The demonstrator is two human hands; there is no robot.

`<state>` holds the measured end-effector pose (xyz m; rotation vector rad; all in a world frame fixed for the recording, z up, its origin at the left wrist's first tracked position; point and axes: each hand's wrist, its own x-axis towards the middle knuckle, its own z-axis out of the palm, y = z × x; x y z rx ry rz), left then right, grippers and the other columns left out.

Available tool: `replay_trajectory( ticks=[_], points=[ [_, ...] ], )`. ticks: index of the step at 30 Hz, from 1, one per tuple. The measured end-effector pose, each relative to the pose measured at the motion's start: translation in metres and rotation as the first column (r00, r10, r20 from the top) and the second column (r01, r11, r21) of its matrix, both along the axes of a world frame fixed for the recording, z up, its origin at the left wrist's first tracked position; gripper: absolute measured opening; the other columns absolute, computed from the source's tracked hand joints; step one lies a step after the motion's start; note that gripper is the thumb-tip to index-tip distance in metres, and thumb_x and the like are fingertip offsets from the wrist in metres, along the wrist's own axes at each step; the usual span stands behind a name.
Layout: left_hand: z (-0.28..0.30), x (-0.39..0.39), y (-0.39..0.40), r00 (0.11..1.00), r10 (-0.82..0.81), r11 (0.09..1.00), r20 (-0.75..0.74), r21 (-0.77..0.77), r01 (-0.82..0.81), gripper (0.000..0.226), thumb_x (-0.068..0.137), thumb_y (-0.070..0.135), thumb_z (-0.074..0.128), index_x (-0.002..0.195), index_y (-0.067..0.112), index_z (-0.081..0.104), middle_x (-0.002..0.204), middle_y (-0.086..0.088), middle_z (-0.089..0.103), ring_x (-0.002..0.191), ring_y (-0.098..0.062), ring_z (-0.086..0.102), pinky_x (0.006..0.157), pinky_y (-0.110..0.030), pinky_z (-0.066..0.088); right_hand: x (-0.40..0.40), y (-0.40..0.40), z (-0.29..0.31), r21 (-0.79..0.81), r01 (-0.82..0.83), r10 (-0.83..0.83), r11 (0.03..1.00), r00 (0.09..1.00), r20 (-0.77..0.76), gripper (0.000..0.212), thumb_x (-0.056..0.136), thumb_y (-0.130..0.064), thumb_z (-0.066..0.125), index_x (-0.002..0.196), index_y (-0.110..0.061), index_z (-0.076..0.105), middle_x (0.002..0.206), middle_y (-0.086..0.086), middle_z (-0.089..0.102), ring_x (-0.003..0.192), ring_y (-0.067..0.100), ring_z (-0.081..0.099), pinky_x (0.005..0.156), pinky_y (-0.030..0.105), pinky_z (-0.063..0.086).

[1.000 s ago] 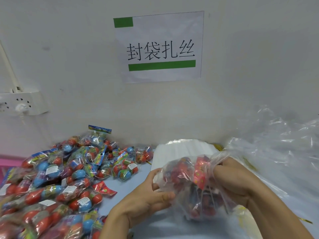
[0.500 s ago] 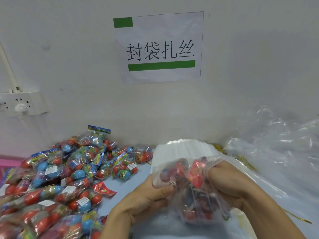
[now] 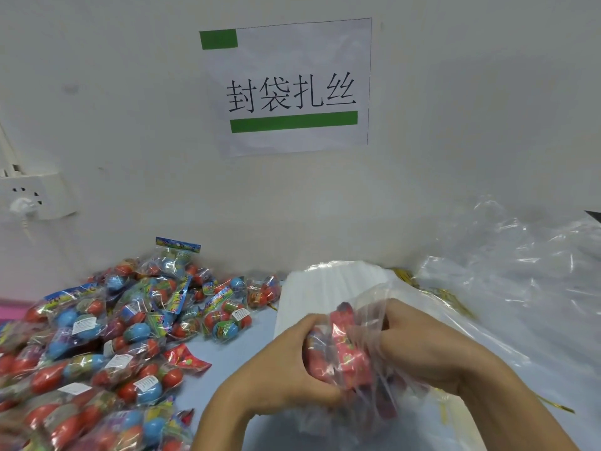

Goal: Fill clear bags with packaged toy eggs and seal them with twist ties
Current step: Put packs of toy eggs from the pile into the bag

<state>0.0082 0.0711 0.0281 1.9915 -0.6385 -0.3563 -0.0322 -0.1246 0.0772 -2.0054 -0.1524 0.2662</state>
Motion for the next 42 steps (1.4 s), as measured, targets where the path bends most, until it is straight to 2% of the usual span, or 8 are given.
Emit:
replay_trajectory(
  ticks=[7,12,17,20,25,30,37,42],
  points=[
    [-0.014,0.003,0.004,0.996,0.08,0.991,-0.03,-0.109,-0.083,0.049,0.068,0.022,0.077,0.113,0.034,0.06,0.09,0.004,0.073,0.079,-0.01,0.068,0.073,-0.027,0.056,-0.002,-0.026,0.017,-0.347,0.181,-0.09,0.92,0.96,0.263,0.034,0.1,-0.023,0.052,0.091,0.006,0.066,0.063,0.008,0.056,0.055,0.011,0.064,0.059,0.021,0.05],
    [-0.017,0.004,0.008,0.992,0.103,0.971,-0.067,-0.209,-0.115,0.048,0.065,0.028,0.08,0.108,0.044,0.062,0.089,0.005,0.074,0.078,-0.007,0.07,0.069,-0.018,0.052,-0.011,-0.047,0.038,-0.245,0.45,-0.28,0.859,0.812,0.512,0.009,0.09,-0.032,0.067,0.083,-0.032,0.072,0.075,-0.012,0.072,0.069,-0.004,0.065,0.058,0.011,0.049],
    [-0.017,0.003,0.008,0.991,0.103,0.97,-0.089,-0.211,-0.12,0.053,0.064,0.035,0.082,0.108,0.053,0.059,0.107,0.001,0.074,0.098,-0.017,0.072,0.078,-0.023,0.056,-0.01,-0.067,0.018,-0.574,0.285,-0.293,0.768,0.953,0.081,0.041,0.094,-0.052,0.059,0.125,-0.026,0.06,0.114,-0.007,0.071,0.088,0.007,0.063,0.089,0.026,0.051],
    [-0.016,0.002,0.01,0.991,0.081,0.977,-0.104,-0.19,-0.099,0.056,0.065,0.029,0.08,0.115,0.045,0.058,0.102,-0.002,0.074,0.091,-0.016,0.072,0.077,-0.024,0.055,-0.007,-0.063,0.011,-0.271,0.264,-0.272,0.926,0.962,0.008,0.014,0.095,-0.023,0.065,0.093,-0.014,0.075,0.078,0.0,0.078,0.066,0.009,0.067,0.072,0.026,0.06],
    [-0.007,0.002,0.017,0.996,0.037,0.995,-0.087,-0.093,-0.045,0.073,0.073,0.017,0.082,0.133,0.038,0.047,0.117,0.003,0.071,0.106,-0.017,0.07,0.09,-0.034,0.057,-0.001,-0.058,0.02,0.051,0.438,-0.432,0.898,0.85,0.302,0.021,0.093,-0.007,0.061,0.079,-0.013,0.076,0.06,0.001,0.071,0.05,0.005,0.059,0.05,0.016,0.047],
    [0.004,0.003,0.028,0.993,-0.044,0.992,-0.108,-0.123,0.031,0.102,0.057,0.027,0.092,0.137,0.049,0.033,0.129,0.036,0.055,0.122,0.012,0.052,0.088,-0.008,0.047,0.001,-0.044,0.022,0.393,0.34,-0.473,0.855,0.821,0.32,0.02,0.095,-0.001,0.06,0.084,-0.008,0.076,0.056,-0.001,0.064,0.05,0.008,0.056,0.051,0.016,0.047],
    [0.003,0.007,0.027,0.986,0.163,0.926,0.022,-0.349,-0.146,0.033,0.082,0.025,0.079,0.113,0.019,0.071,0.119,0.003,0.072,0.115,-0.01,0.065,0.088,-0.015,0.052,0.002,-0.037,0.022,0.508,0.158,-0.381,0.847,0.847,0.372,0.029,0.098,0.003,0.055,0.087,-0.015,0.075,0.063,0.003,0.06,0.055,0.011,0.052,0.052,0.018,0.046],
    [-0.002,0.013,0.025,0.97,0.242,0.85,-0.019,-0.477,-0.221,0.038,0.078,0.03,0.075,0.109,0.009,0.069,0.113,-0.008,0.073,0.112,-0.023,0.067,0.098,-0.037,0.051,0.006,-0.04,0.022,0.583,0.152,-0.432,0.798,0.819,0.378,0.029,0.099,0.002,0.053,0.092,-0.019,0.072,0.063,0.002,0.058,0.056,0.013,0.052,0.051,0.019,0.046]
  ],
)
